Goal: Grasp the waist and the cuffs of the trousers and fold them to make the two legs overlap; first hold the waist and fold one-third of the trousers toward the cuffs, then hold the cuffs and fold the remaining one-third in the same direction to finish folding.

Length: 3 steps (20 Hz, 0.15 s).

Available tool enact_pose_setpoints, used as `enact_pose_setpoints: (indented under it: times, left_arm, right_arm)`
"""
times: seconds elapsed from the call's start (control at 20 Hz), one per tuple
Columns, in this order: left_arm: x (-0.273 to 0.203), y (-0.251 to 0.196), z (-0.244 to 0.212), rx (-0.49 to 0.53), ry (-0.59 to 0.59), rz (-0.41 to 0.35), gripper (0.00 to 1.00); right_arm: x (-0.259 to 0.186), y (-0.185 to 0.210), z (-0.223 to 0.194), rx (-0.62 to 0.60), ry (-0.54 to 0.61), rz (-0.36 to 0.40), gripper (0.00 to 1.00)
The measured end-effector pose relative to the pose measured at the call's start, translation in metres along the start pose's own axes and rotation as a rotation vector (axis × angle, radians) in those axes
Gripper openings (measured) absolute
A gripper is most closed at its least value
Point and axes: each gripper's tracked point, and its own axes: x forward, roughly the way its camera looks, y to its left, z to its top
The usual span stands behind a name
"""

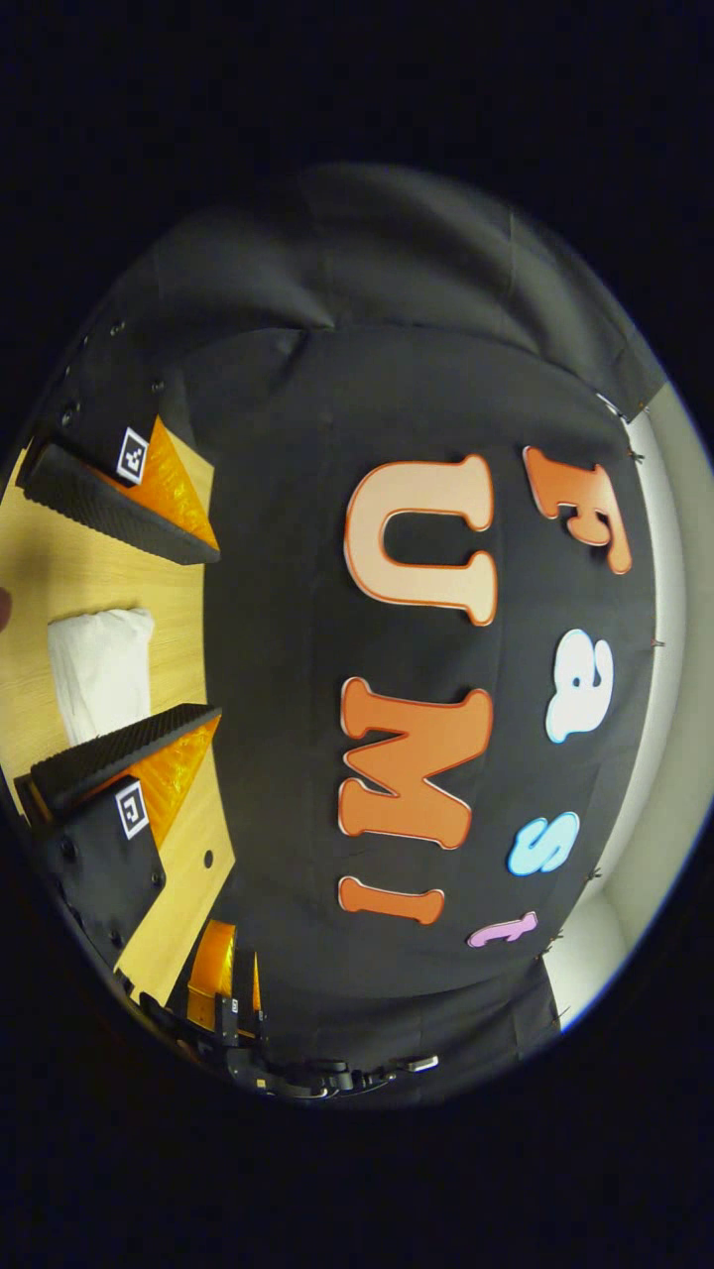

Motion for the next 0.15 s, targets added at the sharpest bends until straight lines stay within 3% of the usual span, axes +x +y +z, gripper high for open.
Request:
enact_pose_setpoints:
  times: [0.15]
  left_arm:
    - [-0.0066,0.0084,0.0028,0.039,-0.02,0.023,0.93]
  right_arm:
    - [0.0004,0.0049,0.0021,0.002,-0.014,-0.02,0.98]
